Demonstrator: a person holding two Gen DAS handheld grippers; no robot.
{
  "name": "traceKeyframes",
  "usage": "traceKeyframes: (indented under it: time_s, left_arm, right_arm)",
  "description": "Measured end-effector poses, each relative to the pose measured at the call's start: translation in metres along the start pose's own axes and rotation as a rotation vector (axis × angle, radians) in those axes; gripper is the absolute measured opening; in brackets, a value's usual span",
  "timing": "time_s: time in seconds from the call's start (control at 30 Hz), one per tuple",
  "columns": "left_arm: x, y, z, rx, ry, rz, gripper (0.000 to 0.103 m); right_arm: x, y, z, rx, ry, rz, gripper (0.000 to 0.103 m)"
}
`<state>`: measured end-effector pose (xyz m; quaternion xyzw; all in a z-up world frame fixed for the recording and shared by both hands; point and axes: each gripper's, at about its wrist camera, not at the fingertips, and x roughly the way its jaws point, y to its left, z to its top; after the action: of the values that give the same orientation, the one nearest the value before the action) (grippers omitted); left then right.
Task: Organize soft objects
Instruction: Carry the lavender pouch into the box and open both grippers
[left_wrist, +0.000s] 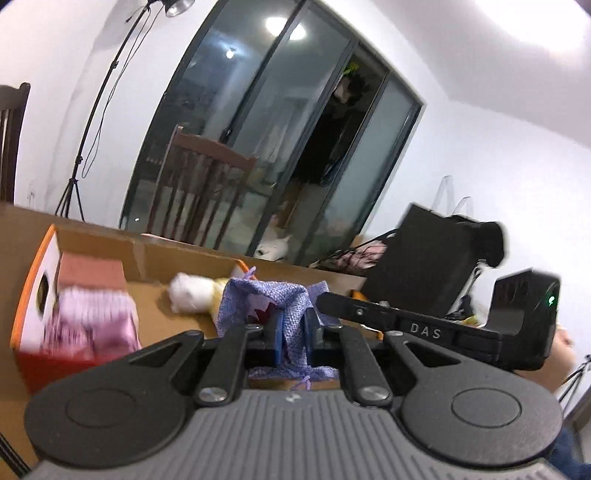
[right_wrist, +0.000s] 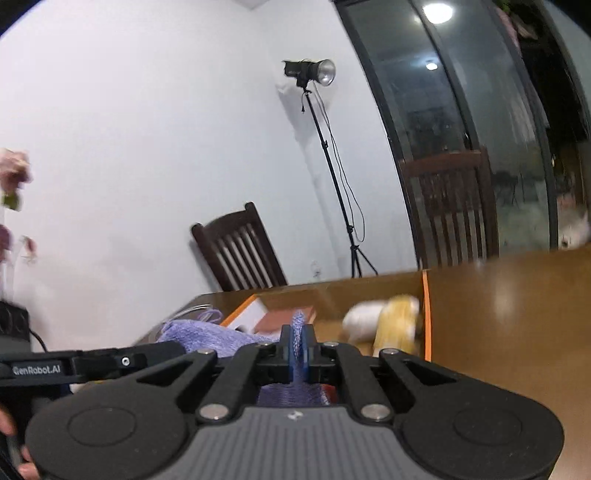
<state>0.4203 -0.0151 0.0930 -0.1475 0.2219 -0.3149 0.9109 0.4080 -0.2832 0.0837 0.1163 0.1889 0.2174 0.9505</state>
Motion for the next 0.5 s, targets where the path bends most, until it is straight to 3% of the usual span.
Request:
traceKeyframes:
  time_s: [0.07,0.23,0.3,0.37,0.43,0.5]
  left_arm:
    - [0.038,0.013,0.011,-0.016,0.060,0.038,0.012]
    - [0.107,0.041,-0.003,-0.055,0.202,0.116,0.013]
    - [0.125,0.046,-0.011,-0.068,0.270,0.156,0.027]
    - [0.128,0.051,-0.017,-0.080,0.284,0.149,0.045]
    - [0.123,0.051,-0.020,-0.067,0.277,0.151,0.054]
    - [0.112,0.050,-0.019,-0.049,0.253,0.150,0.068]
  right_arm:
    - [0.034,-0.011,0.014,-0.024,0.048,-0.029,0.004]
    - [0.093,-0.024,0.011,-0.139,0.139,-0.170,0.004]
    - [0.107,-0.029,0.003,-0.152,0.191,-0.215,0.005]
    - [0.113,-0.033,-0.006,-0.156,0.230,-0.226,0.010]
    - [0.111,-0.031,-0.012,-0.177,0.239,-0.243,0.014]
    - [0.107,-0.026,-0.012,-0.211,0.229,-0.254,0.037]
